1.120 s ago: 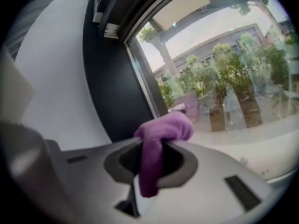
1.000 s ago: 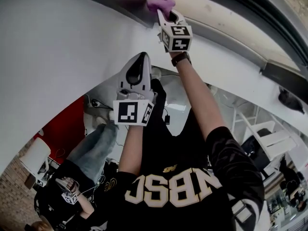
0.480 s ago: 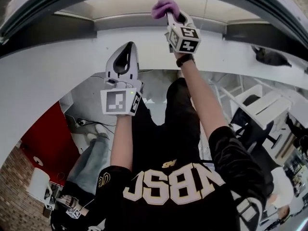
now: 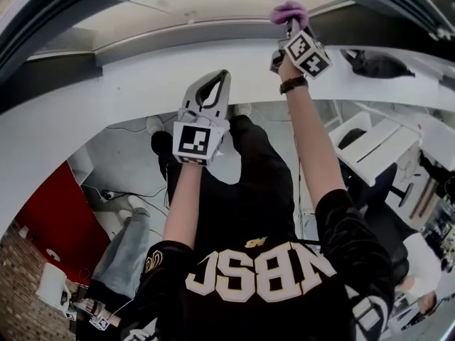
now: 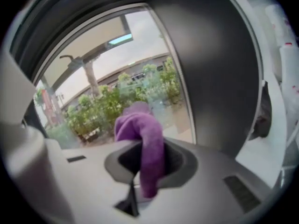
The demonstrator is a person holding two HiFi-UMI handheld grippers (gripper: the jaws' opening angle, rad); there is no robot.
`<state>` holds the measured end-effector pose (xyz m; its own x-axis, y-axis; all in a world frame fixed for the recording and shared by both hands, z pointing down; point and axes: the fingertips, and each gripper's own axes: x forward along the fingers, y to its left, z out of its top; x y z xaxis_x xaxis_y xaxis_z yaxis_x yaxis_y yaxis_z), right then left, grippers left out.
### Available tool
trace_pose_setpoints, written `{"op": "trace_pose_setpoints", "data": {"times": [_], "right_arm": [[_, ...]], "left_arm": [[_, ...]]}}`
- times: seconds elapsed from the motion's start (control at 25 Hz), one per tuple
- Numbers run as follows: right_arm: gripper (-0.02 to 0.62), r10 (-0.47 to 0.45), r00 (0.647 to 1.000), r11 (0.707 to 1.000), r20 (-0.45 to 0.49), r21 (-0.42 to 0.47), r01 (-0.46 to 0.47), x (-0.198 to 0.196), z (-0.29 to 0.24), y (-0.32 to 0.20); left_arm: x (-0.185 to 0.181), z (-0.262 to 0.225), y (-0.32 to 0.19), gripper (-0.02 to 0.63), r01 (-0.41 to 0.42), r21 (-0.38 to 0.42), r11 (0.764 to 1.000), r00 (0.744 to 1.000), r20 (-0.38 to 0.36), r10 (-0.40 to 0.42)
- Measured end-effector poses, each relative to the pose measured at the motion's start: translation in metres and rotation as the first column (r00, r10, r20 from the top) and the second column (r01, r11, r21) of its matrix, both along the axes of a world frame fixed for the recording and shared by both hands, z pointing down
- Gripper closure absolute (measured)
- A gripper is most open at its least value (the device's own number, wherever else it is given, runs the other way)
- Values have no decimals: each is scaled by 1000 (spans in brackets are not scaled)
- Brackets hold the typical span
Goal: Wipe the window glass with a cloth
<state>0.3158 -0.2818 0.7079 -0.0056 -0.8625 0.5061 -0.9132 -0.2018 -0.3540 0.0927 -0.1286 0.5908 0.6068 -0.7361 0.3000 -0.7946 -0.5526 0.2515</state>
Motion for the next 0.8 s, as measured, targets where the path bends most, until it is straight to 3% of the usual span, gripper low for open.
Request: {"op": "trace_pose_setpoints", "data": {"times": [0.16,0.28,0.36,0.56,0.68,0.8], "right_arm": [[529,42,999,999,16,-11,-42,15,-2,1],[529,26,999,999,29,-24,-26,-14,-2,9],[529,-30,999,998,39,-50,32,-52,8,18],[529,-229,969,966,91,-99,238,-209,39,62],[529,-378,915,908,140,-135,396,-332,63,100],[529,-451,872,856,189,-185,483,-431,93,116]], "left_arm": [[13,-5,2,586,-5,-13,1000,1000,-22,5],[-6,-16,0,586,1,2,1000,1000,-18,-1],[-34,-21,-1,586,22,8,1000,1000,8,-22],[-156,-32,-3,586,152,9,988,988,36,-152],[-248,-38,2,586,278,12,961,960,44,-278],[-316,-37,4,586,340,29,940,937,76,-341]]}}
